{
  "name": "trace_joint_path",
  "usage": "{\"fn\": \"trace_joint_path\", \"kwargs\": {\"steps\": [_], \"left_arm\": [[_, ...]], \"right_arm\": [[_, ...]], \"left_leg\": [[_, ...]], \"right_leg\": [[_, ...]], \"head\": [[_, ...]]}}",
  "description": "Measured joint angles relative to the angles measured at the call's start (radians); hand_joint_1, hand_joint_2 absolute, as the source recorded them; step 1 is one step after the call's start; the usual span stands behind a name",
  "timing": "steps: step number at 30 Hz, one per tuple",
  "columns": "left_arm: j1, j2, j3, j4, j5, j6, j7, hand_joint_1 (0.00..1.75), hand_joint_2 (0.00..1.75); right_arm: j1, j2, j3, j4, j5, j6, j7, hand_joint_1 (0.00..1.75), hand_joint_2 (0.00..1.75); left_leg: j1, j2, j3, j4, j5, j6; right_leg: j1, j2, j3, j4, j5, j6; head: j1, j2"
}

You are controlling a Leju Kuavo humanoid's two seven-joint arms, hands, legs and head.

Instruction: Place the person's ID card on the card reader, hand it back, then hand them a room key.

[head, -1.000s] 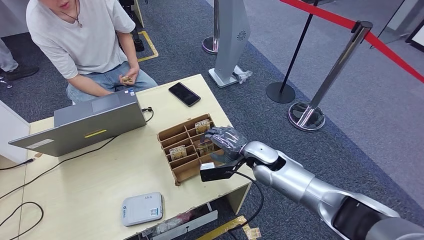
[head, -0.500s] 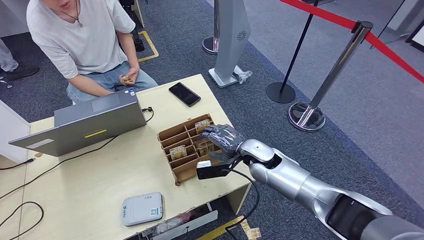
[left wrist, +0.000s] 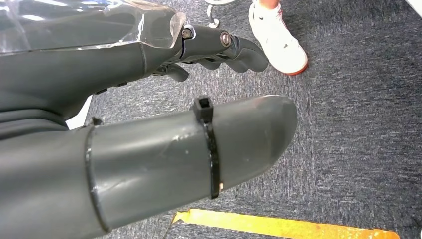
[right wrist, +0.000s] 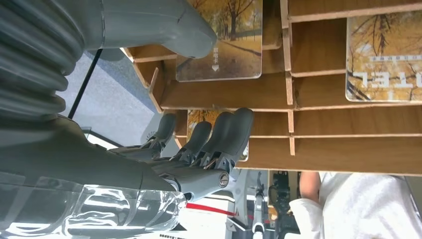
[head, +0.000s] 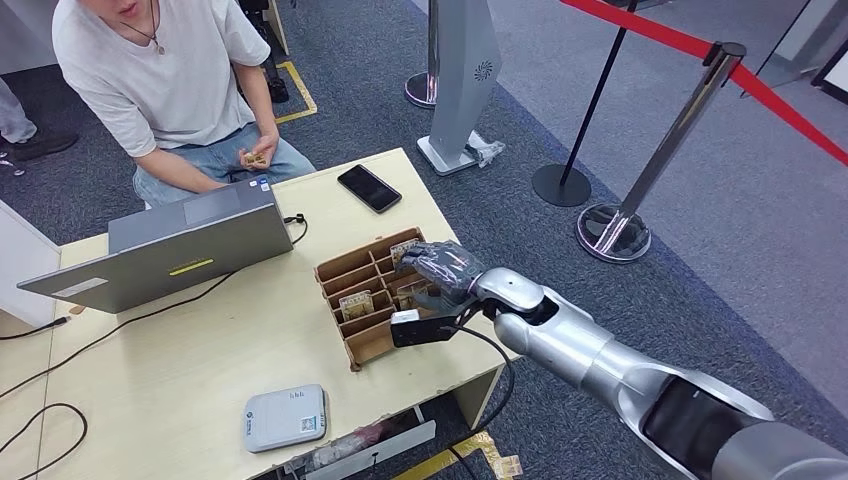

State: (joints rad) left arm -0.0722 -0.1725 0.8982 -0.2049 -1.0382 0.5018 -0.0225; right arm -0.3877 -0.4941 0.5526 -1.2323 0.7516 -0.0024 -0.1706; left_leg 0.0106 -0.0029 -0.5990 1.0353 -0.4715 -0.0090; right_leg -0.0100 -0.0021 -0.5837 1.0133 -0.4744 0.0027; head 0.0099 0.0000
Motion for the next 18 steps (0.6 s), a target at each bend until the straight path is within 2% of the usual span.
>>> {"fn": "trace_joint_path", "kwargs": {"steps": [18], "left_arm": [[0.000,0.001,0.001,0.000,0.003,-0.002,0.004,0.00,0.00]], "right_arm": [[-0.008,0.002,0.010,0.011,-0.001,-0.017,0.000,0.83,1.75]], "left_leg": [[0.000,0.000,0.000,0.000,0.000,0.000]], "right_leg": [[0.000,0.000,0.000,0.000,0.000,0.000]], "head": [[0.000,0.000]]}}
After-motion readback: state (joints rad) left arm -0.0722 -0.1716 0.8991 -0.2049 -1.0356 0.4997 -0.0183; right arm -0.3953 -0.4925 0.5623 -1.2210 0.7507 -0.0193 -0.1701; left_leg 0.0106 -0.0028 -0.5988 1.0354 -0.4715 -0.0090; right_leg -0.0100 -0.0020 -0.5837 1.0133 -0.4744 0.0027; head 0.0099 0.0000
